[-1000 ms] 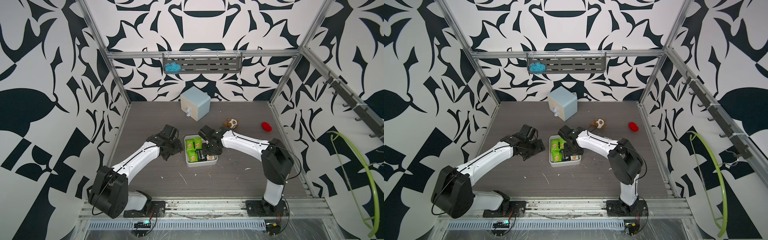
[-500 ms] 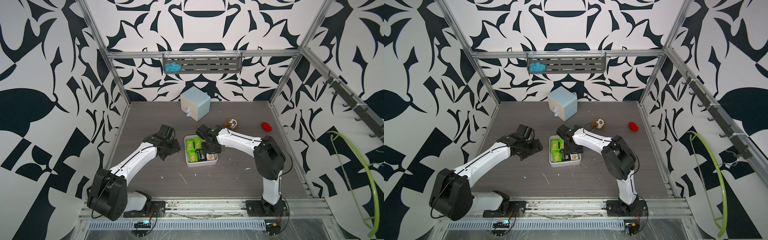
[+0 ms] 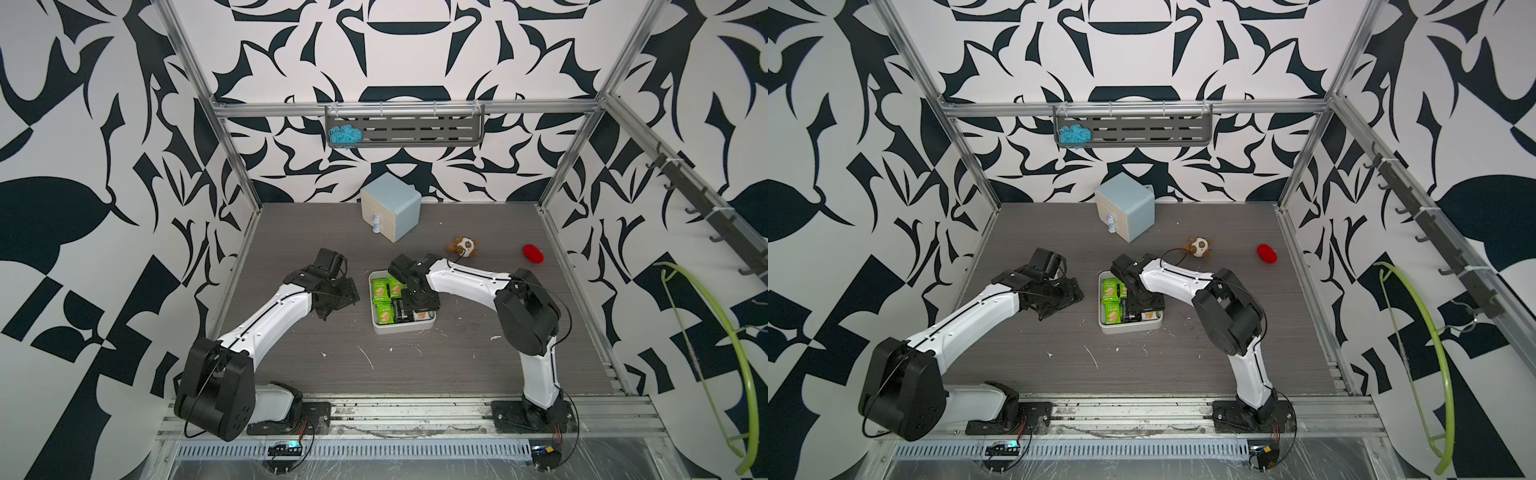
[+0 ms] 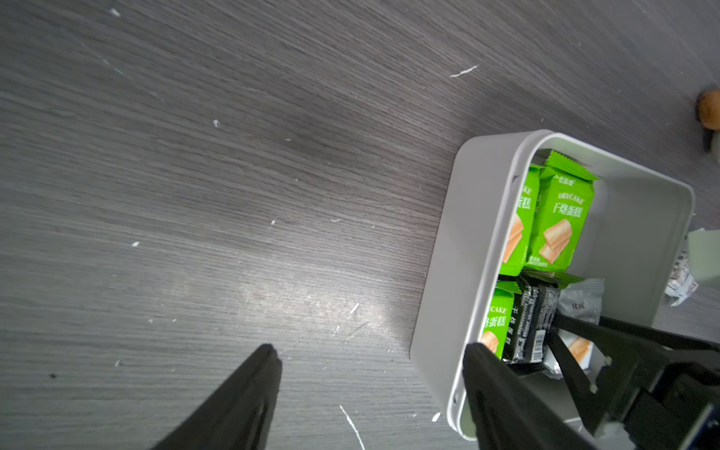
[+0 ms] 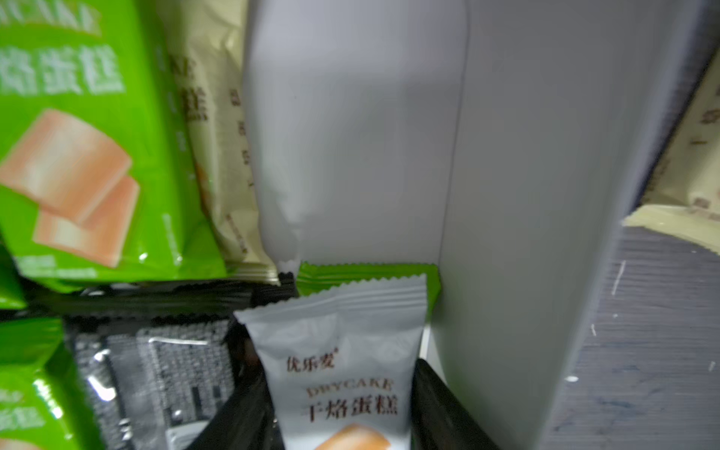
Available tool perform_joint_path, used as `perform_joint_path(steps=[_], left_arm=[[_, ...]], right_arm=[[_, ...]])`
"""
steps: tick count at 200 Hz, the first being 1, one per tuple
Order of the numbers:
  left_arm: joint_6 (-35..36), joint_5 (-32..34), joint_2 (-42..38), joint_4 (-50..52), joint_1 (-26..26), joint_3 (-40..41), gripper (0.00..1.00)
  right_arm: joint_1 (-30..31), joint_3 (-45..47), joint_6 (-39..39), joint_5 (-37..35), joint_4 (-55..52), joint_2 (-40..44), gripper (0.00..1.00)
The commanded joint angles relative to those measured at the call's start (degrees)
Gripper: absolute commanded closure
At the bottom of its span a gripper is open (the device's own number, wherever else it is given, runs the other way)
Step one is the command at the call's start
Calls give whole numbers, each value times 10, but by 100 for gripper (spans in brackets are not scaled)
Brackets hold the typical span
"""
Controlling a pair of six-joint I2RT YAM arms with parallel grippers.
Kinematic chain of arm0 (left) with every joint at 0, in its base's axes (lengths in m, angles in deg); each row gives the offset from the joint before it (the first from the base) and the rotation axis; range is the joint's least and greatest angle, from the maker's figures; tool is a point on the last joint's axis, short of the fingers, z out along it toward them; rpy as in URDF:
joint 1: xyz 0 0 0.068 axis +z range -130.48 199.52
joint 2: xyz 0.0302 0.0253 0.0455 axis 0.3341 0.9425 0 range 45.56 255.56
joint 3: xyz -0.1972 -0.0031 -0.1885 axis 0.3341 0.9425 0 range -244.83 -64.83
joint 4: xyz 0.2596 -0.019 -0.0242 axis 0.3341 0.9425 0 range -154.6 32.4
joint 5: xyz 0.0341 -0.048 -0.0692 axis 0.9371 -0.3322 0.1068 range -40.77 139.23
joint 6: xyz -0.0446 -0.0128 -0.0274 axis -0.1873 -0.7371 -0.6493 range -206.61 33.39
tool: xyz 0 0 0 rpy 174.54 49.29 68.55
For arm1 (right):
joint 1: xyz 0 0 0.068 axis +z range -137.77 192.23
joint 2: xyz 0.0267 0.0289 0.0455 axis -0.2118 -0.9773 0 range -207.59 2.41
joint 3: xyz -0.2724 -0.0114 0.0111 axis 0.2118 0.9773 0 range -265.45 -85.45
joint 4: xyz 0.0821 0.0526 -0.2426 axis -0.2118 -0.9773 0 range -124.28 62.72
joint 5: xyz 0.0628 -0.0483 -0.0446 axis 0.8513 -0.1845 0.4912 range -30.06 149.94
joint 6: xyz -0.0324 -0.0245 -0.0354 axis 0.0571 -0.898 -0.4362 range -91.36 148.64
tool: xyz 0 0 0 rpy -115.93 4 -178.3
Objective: Take the cookies out of the storage box
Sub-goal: Pick up the cookie from the storage box.
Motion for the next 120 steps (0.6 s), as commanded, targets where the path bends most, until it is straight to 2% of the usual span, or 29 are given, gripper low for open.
perform_joint_path(steps=[1,42,120], left_arm=[[9,-9,-10,14,3,-1,19],[10,-12,-16,14,6,9,19],[11,-14,-26,11,8,18,19]], right_arm=[[1,-20,9,-9,-13,-2,43],[1,-23,12,-14,-18,4,51],[1,-53,12,-31,-41,23,55]])
